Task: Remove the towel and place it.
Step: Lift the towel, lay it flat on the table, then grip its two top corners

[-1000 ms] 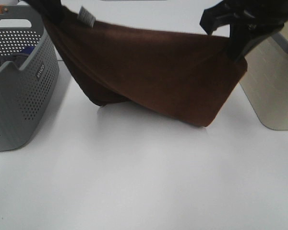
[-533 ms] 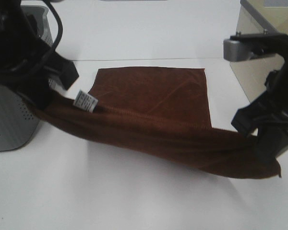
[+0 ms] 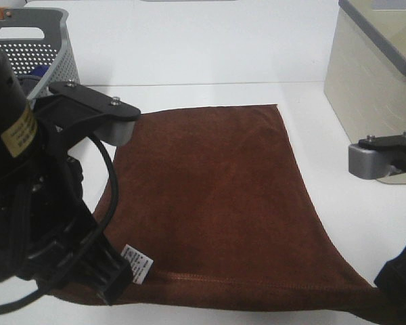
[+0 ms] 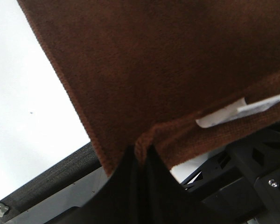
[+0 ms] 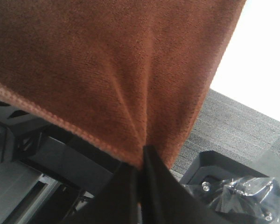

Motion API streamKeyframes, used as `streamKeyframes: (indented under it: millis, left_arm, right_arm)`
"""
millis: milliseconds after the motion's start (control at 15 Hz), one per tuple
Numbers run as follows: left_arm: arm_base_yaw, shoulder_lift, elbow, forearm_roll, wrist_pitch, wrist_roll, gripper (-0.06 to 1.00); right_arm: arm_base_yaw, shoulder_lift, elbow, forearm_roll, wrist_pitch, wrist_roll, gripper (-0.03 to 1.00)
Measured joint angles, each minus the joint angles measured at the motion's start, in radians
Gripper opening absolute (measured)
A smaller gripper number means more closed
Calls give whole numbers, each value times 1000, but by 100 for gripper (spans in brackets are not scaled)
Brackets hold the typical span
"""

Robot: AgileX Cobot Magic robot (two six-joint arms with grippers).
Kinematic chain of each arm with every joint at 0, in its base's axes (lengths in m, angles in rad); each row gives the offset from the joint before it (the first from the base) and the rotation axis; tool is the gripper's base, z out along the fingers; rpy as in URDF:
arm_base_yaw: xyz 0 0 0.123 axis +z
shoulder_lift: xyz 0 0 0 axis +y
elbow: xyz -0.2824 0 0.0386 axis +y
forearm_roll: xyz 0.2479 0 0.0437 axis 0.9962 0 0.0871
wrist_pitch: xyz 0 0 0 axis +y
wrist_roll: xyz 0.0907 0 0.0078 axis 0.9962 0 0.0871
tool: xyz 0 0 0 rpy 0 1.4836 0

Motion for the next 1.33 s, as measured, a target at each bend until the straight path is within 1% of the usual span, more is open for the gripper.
streamKeyframes:
  millis: [133,200,267,333,400,467,600,667,733,800,867,1000,1067,1133,1200,1333]
  left_arm:
    - [-15,-1,1,0,0,-19,0]
    - [-17,-1,5,0,0,-21,1]
    - [-17,-1,9,0,0,-23,2]
    - [-17,-1,11,0,2,-23,7]
    - [-17,-1,17,-10,5,-23,14]
    - [-17,-1,19,-20,7,-23,27]
    - [-17,-1,20,-32,10,-24,62]
    - [-17,-1,20,-32,10,-24,71]
    - [-17,-1,20,-32,10,-24,72]
    - [-17,-1,20,-31,10,-24,72]
    - [-17,-1,20,-22,5,-32,71]
    - [-17,-1,20,38,-26,-87,67]
    - [-17,-1,20,75,-54,-118,65]
    - [-10,-1,20,118,-103,-153,62]
    - [8,-1,20,139,-147,-167,61]
    - [87,-1,20,149,-233,-174,61]
  right_arm:
    - [0,-12,20,4,5,0,0]
    - [0,-12,22,13,6,0,3]
    - [0,-12,22,27,6,0,9]
    - [0,-12,22,35,6,0,16]
    - [0,-12,22,38,6,0,25]
    - [0,-12,22,42,6,0,34]
    - [0,-12,22,45,6,0,53]
    - [0,-12,22,45,6,0,61]
    - [0,-12,22,44,6,0,66]
    - [0,-12,22,38,6,0,68]
    - [0,-12,22,25,6,0,69]
    - [0,-12,19,-12,0,0,69]
    - [0,-12,8,-34,-10,0,69]
    - [0,-12,-13,-63,-33,1,69]
    - [0,-10,-44,-99,-69,10,69]
    - [0,21,-124,-179,-119,67,69]
